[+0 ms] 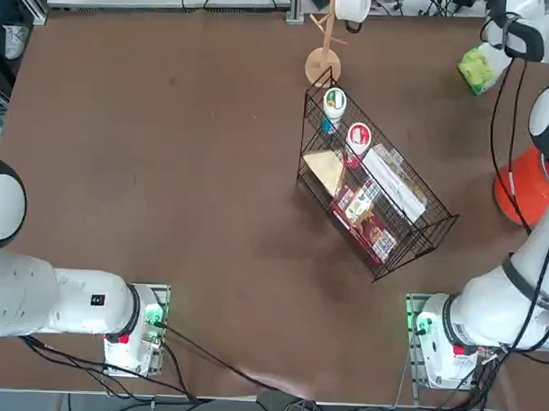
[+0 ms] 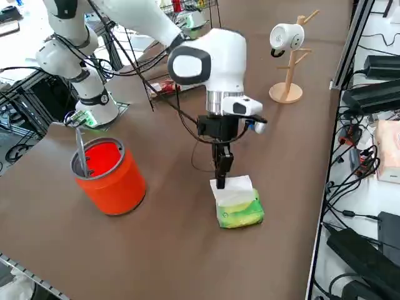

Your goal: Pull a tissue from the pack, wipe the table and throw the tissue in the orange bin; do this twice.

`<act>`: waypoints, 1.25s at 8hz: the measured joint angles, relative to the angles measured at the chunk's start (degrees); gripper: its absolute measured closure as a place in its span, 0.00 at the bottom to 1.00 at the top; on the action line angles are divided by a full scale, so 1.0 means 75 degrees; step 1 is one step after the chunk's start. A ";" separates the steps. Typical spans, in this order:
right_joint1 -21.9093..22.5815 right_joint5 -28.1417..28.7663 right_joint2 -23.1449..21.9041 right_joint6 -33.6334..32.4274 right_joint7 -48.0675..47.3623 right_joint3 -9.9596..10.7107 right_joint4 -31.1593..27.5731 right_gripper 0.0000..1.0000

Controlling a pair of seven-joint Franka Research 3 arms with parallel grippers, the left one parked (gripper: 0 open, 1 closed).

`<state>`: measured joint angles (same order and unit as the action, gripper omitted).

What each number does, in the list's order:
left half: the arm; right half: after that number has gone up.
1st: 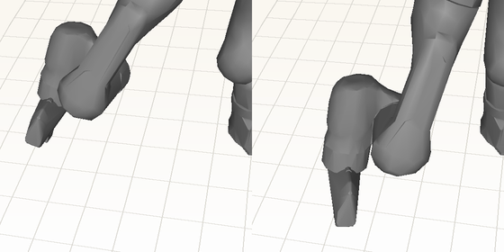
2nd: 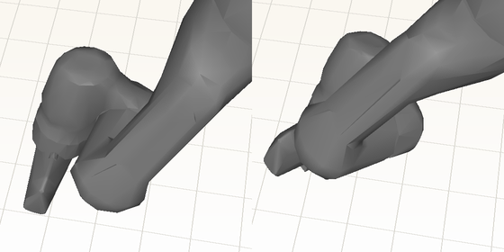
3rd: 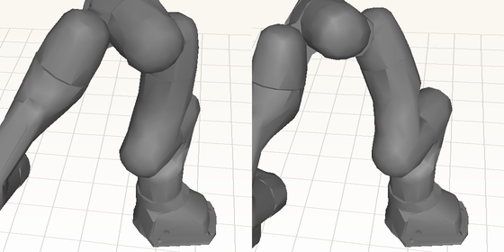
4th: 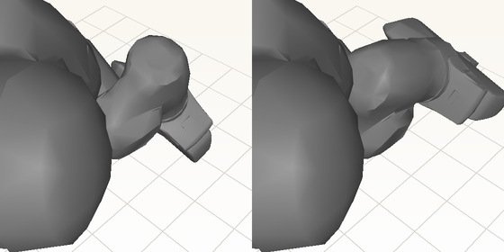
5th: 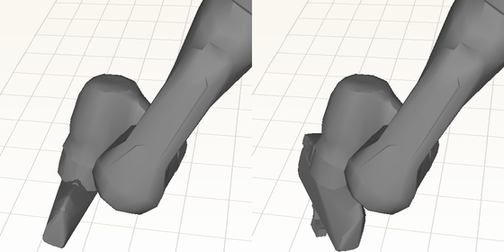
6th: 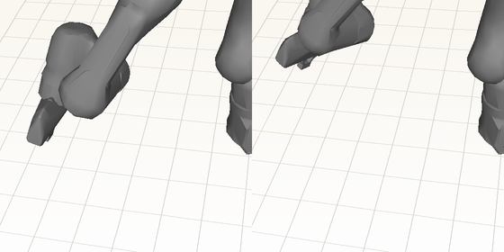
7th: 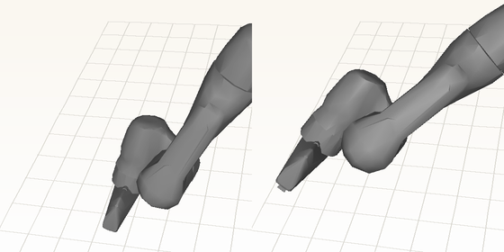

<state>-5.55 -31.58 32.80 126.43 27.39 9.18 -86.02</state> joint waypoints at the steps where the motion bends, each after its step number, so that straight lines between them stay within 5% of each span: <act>1: 0.0080 0.0147 -0.0262 -0.0491 0.0000 -0.0019 0.0004 0.98; 7: 0.0993 0.0981 -0.1241 -0.3081 -0.0773 -0.0052 0.0272 0.98; 10: 0.1572 0.2085 -0.1316 -0.4365 -0.2299 -0.0064 0.0653 0.98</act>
<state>6.25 -15.94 22.93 93.69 10.15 8.70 -81.12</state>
